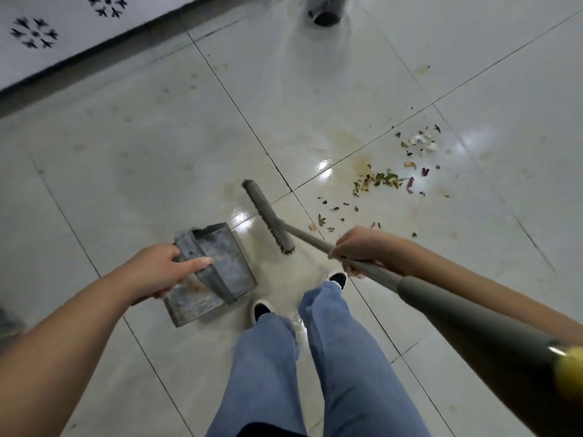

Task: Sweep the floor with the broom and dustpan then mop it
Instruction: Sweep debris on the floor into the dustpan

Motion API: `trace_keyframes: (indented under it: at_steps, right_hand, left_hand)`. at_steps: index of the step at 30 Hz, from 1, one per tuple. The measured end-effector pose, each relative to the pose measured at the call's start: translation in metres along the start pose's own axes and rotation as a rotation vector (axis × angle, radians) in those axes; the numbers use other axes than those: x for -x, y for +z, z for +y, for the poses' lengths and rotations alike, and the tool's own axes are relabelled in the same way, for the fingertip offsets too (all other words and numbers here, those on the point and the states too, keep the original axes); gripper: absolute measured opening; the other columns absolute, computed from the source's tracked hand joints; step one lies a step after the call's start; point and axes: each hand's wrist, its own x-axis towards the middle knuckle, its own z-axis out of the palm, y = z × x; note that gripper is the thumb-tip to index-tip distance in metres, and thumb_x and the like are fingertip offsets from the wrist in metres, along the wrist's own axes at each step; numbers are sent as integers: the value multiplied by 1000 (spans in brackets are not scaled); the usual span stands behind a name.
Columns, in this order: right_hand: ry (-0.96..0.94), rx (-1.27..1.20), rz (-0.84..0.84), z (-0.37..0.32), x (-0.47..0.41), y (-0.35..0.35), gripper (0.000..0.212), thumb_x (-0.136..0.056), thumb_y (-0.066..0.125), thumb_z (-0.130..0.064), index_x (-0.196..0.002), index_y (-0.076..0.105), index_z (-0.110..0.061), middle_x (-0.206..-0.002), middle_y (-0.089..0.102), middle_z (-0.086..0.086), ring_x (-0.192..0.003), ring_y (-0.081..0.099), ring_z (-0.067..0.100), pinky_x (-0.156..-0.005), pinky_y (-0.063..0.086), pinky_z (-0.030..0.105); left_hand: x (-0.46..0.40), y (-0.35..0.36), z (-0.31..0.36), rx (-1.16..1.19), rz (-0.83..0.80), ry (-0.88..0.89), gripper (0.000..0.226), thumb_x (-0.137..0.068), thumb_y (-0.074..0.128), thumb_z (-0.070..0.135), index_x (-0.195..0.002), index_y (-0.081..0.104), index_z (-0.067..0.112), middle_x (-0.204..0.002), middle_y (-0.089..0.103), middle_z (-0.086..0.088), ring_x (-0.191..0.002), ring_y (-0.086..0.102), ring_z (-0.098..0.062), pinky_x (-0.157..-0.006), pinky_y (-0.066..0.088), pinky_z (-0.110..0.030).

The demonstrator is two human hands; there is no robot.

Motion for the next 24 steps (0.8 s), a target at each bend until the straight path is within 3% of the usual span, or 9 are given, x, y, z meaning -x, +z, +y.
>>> trace_keyframes:
  at_steps: [3, 7, 10, 14, 17, 19, 24]
  right_hand:
    - [50, -39, -35, -5, -17, 17, 28, -91, 59, -18, -104, 61, 5, -64, 61, 8, -50, 55, 16, -61, 53, 29]
    - [163, -195, -60, 16, -45, 5, 17, -92, 56, -12, -94, 55, 5, -54, 57, 10, -33, 51, 13, -38, 45, 20]
    - [222, -301, -50, 48, -58, -20, 15, -93, 54, -11, -88, 50, 3, -41, 52, 8, -27, 47, 13, -33, 41, 17]
    - [255, -360, -66, 85, -74, -62, 16, -95, 50, -12, -102, 47, 2, -39, 50, 9, -23, 44, 13, -29, 38, 14]
    - [216, -338, -74, 108, -80, -105, 14, -96, 48, -10, -91, 48, 3, -36, 50, 6, -23, 45, 12, -28, 39, 15]
    - [210, -341, -61, 125, -80, -140, 15, -96, 48, -9, -88, 49, 3, -46, 51, 8, -25, 46, 12, -29, 41, 16]
    - [206, -305, 15, 171, -75, -226, 13, -96, 48, -9, -98, 48, 4, -45, 53, 9, -24, 46, 12, -28, 40, 15]
  left_hand:
    - [0, 4, 2, 10, -11, 4, 51, -76, 64, 55, -62, 51, 8, -28, 46, 3, -23, 40, -7, -28, 29, -14]
    - [-4, 13, 14, 45, -13, 6, 48, -77, 65, 52, -58, 49, 11, -28, 45, 3, -23, 39, -8, -28, 27, -14]
    - [-7, 21, 30, 56, -2, -13, 49, -77, 65, 51, -59, 49, 9, -28, 45, 4, -23, 40, -8, -27, 27, -14]
    - [-5, 41, 62, 5, 0, -51, 48, -78, 64, 51, -60, 51, 9, -27, 46, 5, -21, 40, -7, -25, 26, -14]
    - [-5, 56, 95, -66, 13, -52, 48, -77, 63, 54, -60, 52, 10, -29, 46, 4, -24, 43, -6, -28, 29, -14]
    - [-8, 65, 118, -109, 15, -40, 48, -78, 63, 54, -61, 54, 10, -29, 46, 4, -24, 43, -6, -28, 30, -14]
    - [-15, 90, 177, -212, 38, -15, 46, -79, 60, 56, -64, 57, 12, -40, 51, 5, -33, 48, -12, -36, 33, -19]
